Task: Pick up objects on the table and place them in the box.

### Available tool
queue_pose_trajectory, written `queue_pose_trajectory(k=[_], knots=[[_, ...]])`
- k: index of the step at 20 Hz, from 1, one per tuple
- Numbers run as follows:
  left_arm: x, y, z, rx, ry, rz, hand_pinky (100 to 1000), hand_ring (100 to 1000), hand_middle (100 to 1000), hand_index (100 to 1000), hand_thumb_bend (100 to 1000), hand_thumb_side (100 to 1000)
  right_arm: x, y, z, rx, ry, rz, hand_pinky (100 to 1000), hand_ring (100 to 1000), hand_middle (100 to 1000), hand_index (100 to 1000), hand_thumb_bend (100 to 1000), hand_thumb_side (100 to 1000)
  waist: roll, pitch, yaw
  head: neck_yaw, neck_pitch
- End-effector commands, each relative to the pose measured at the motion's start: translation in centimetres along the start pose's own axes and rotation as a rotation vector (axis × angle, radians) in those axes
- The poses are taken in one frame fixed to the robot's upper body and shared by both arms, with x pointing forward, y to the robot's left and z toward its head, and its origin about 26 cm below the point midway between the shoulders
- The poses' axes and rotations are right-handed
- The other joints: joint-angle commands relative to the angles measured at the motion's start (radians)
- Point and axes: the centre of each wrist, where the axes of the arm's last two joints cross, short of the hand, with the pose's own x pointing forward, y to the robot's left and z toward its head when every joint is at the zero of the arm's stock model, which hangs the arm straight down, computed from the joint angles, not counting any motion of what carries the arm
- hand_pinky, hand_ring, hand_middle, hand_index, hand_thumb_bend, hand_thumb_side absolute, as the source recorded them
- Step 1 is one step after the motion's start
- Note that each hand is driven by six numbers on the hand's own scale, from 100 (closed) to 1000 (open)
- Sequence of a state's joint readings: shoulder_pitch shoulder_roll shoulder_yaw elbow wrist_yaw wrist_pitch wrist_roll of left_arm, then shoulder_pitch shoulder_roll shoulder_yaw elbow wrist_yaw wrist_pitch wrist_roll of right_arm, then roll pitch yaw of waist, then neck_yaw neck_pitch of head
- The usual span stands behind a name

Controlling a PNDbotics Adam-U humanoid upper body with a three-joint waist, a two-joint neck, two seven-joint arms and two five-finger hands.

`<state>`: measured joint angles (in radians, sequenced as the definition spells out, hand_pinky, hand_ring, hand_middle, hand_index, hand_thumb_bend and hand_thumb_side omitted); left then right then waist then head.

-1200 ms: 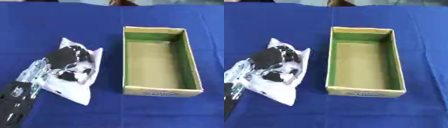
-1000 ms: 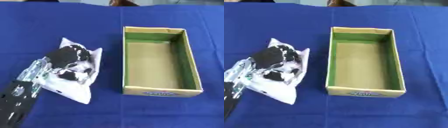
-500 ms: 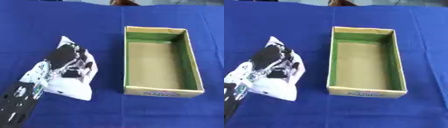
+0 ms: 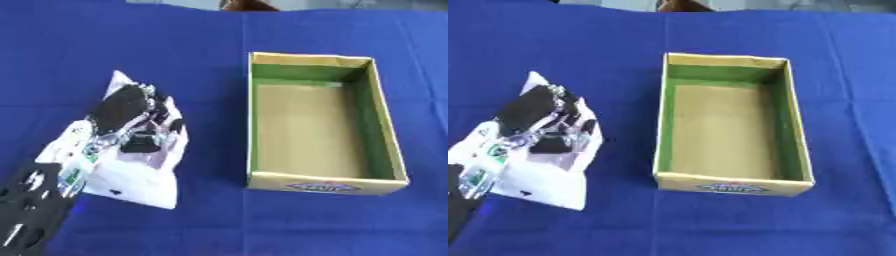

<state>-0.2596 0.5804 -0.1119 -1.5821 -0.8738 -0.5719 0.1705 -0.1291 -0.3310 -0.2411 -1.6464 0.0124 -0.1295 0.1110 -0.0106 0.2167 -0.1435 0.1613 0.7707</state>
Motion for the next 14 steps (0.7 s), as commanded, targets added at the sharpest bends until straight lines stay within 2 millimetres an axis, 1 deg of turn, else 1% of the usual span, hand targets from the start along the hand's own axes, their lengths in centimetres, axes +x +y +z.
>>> queue_pose_trajectory(k=[1,5,6,9,14], knots=[[0.1,3.8,-1.5,0.087,-0.041,-0.011,100,100,100,100,100,461,1.1,-0.9,-0.4,-0.008,-0.035,0.031,455,608,772,926,100,753,0.003,-0.019,-0.001,0.005,-0.001],[0.7,7.3,-3.1,0.198,-0.064,0.028,100,100,100,100,100,482,1.1,-1.0,-0.4,-0.011,-0.033,0.035,454,608,771,926,100,753,0.008,-0.023,0.000,0.004,-0.001],[0.9,7.8,-3.4,0.218,-0.066,0.039,100,100,100,100,100,488,1.1,-1.0,-0.4,-0.011,-0.033,0.035,454,607,771,927,100,753,0.008,-0.023,-0.001,0.004,-0.001],[1.3,8.6,-4.0,0.252,-0.066,0.083,100,100,100,100,100,496,1.1,-1.0,-0.4,-0.014,-0.033,0.035,454,606,771,927,100,753,0.009,-0.024,-0.001,0.003,-0.001],[1.6,9.2,-4.3,0.267,-0.069,0.114,100,100,100,100,100,501,1.1,-1.0,-0.3,-0.018,-0.031,0.036,453,606,771,928,100,754,0.010,-0.023,-0.002,0.004,-0.001]])
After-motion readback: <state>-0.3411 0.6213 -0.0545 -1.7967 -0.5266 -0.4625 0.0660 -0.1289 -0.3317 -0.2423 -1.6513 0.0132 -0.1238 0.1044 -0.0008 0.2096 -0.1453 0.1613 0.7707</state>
